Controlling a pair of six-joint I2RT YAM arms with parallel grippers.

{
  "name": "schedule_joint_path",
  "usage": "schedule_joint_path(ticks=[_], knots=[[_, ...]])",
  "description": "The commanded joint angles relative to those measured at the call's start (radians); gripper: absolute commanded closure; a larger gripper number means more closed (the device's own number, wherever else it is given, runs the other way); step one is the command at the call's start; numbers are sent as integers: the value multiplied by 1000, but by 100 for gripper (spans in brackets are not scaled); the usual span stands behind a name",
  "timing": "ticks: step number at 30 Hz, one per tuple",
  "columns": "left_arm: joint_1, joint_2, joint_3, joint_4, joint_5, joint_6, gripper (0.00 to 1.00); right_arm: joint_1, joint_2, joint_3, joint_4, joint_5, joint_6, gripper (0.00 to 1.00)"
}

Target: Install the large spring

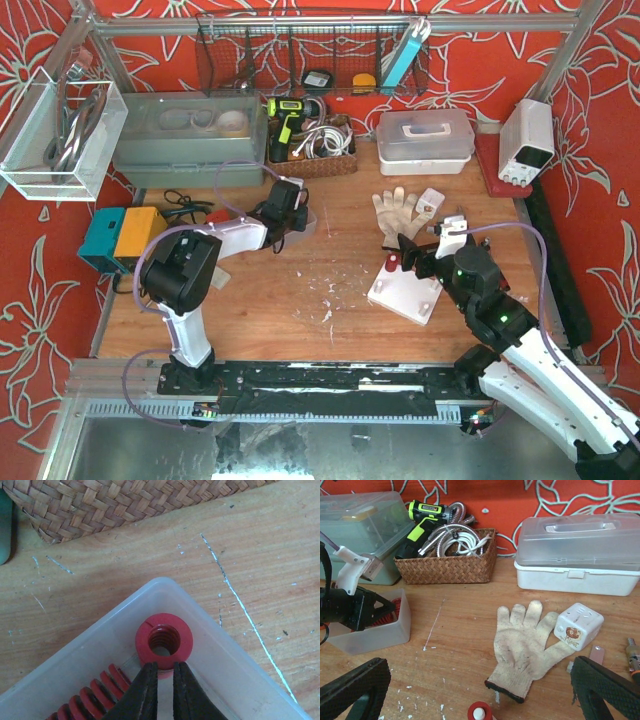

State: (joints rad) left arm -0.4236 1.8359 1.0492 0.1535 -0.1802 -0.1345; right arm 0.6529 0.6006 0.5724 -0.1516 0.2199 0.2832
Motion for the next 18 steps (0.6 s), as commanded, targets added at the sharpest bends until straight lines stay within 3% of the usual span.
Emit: schedule_joint_path(ticks=[1, 14, 18], knots=[[4, -12, 21, -46, 10, -1, 87, 1, -12, -25, -15, 32, 4, 1], [4, -141, -50, -55, 9, -19, 87, 1, 7, -32, -6, 21, 10, 1], [4, -109, -28, -48, 23, -18, 70, 1, 5, -32, -8, 24, 10, 1]])
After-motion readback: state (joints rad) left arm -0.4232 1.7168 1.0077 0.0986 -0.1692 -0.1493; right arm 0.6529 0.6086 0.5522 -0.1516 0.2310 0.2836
